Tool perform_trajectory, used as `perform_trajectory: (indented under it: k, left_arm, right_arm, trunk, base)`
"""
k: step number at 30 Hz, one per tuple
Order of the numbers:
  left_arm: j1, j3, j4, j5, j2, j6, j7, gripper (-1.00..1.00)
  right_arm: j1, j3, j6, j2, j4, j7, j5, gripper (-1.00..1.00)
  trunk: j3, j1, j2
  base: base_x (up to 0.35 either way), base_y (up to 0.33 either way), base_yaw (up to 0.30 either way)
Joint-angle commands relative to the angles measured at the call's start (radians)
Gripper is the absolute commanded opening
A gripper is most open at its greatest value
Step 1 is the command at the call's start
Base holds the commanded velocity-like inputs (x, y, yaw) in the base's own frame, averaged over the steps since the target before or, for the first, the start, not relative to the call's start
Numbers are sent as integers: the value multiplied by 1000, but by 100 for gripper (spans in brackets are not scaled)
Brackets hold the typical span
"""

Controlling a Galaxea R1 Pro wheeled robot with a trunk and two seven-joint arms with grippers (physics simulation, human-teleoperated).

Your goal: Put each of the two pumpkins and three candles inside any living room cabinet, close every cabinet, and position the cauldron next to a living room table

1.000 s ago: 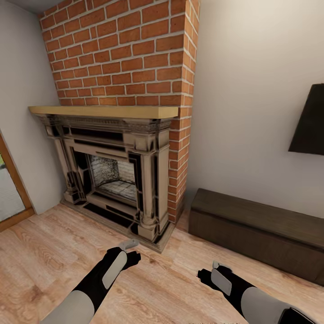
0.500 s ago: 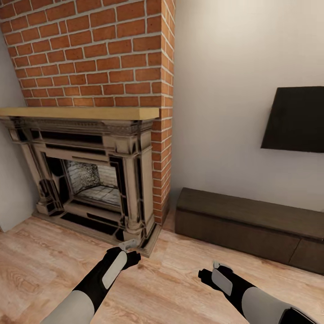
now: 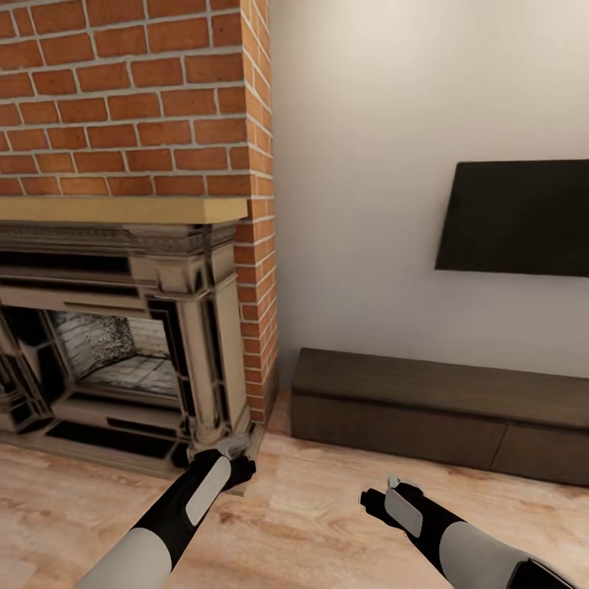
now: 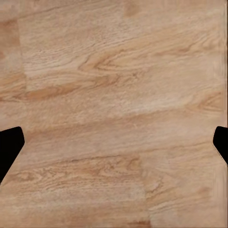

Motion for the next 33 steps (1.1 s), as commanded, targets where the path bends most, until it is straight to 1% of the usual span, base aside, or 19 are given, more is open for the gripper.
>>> perform_trajectory:
  k: [1,10,22,24,27,33]
  left_arm:
    - [-1,-3,-2,11,1,1,10,100]
    - [-1,-3,-2,12,-1,1,10,100]
    - [-1,-3,-2,12,-1,1,10,100]
    - [-1,-3,-2,12,-1,1,10,100]
    - [-1,-3,-2,12,-1,1,10,100]
    - [-1,-3,-2,12,-1,1,11,100]
  right_arm:
    - [-1,6,4,-1,-3,-7,-5,100]
    - [-1,5,13,-2,-2,16,-4,100]
    - [-1,2,21,-1,-2,18,-7,100]
    - [-1,2,22,-3,-2,19,-21,100]
    - [-1,2,22,-11,-2,19,-37,100]
    - [-1,6,6,-19,-3,17,-41,100]
  trunk:
    - [-1,0,-1]
    - [4,0,-1]
    - [6,0,-1]
    - [5,0,-1]
    - [0,0,-1]
    - [-6,0,-1]
  base:
    - [155,-71,-292]
    - [30,-14,-292]
    - [0,0,-286]
    - [0,0,-120]
    - [49,0,-36]
    - [250,-29,-7]
